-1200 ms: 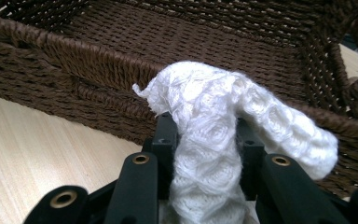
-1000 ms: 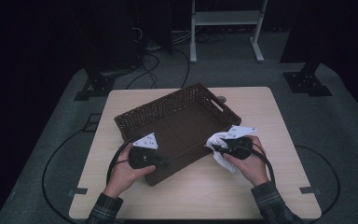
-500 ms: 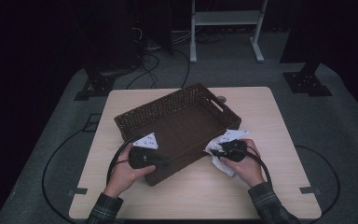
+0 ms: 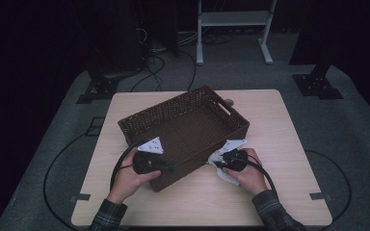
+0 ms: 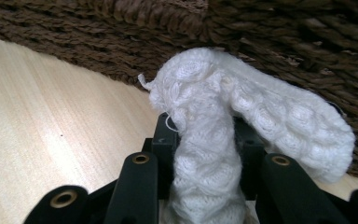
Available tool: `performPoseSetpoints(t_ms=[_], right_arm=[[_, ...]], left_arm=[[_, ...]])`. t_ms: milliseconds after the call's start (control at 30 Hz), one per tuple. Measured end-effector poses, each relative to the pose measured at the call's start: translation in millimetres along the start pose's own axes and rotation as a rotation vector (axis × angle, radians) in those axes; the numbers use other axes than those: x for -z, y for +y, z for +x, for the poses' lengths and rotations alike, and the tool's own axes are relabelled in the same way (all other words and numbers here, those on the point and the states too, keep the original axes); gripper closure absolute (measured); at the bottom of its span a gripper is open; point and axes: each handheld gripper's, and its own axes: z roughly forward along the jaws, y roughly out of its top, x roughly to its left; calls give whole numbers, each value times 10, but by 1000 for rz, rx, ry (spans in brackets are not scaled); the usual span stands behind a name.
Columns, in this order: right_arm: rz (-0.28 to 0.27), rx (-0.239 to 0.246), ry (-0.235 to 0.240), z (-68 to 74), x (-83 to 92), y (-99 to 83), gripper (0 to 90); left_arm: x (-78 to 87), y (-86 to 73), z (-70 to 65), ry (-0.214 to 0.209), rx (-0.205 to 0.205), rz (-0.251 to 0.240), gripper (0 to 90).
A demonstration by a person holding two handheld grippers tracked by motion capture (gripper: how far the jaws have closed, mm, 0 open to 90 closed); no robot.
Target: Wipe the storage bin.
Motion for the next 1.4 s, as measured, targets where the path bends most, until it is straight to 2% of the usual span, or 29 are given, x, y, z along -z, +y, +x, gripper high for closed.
performPoseSetpoints(t_ms=[167, 533, 967, 1067, 1233, 1400], right_arm=[[-3, 19, 6, 45, 74, 50, 679], [-125, 48, -1, 129, 502, 250, 680], [-264, 67, 25, 251, 776, 393, 679], [-256, 76, 28, 273, 752, 402, 679], [-209, 77, 45, 299, 588, 364, 680], [-185, 80, 59, 305, 513, 345, 681]], left_arm=[[0, -1, 0, 0, 1, -2, 798], [1, -3, 1, 1, 4, -3, 797], [-2, -5, 4, -3, 9, -5, 797], [-2, -4, 2, -2, 8, -4, 798], [-3, -4, 1, 1, 8, -3, 798], [-4, -3, 0, 1, 8, -3, 798]])
